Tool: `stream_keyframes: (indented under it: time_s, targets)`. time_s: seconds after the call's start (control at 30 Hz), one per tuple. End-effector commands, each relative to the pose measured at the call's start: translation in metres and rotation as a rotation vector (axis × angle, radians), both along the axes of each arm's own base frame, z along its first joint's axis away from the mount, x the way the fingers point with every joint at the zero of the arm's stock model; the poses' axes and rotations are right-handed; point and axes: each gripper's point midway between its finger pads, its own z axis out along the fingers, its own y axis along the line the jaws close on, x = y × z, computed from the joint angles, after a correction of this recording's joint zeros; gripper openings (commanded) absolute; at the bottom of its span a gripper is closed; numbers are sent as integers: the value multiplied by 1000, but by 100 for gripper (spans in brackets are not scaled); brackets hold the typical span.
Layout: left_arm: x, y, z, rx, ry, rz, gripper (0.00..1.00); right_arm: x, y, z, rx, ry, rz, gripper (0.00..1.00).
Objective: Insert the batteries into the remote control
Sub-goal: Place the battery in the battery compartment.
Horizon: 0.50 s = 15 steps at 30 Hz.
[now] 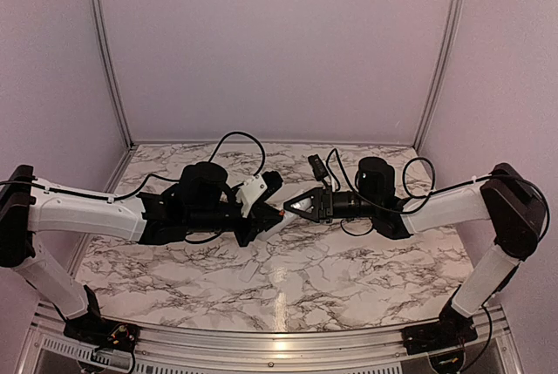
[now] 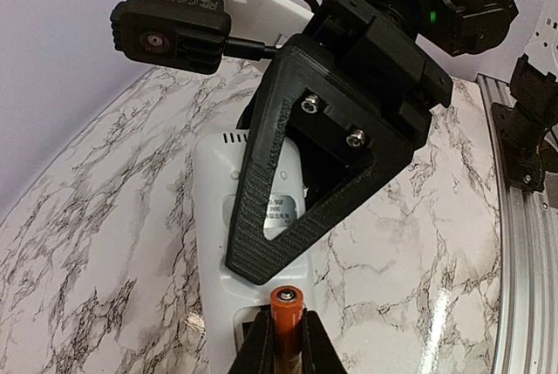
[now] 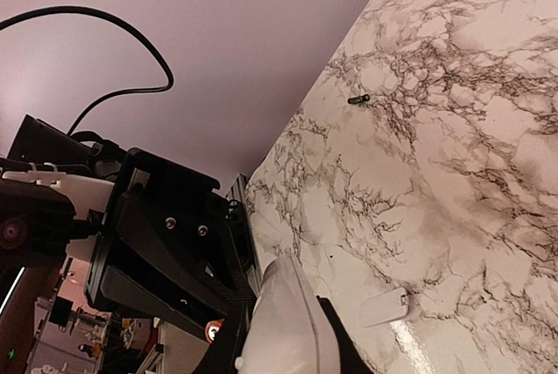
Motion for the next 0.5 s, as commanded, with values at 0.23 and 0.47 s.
stream_keyframes:
  time_s: [0.23, 0.47]
  targets:
    - [3, 9, -26, 103, 27, 41, 0, -4, 1, 25, 64, -47, 26, 0]
    - [4, 13, -34, 146, 52, 60, 0, -2, -1, 23, 61, -47, 19, 0]
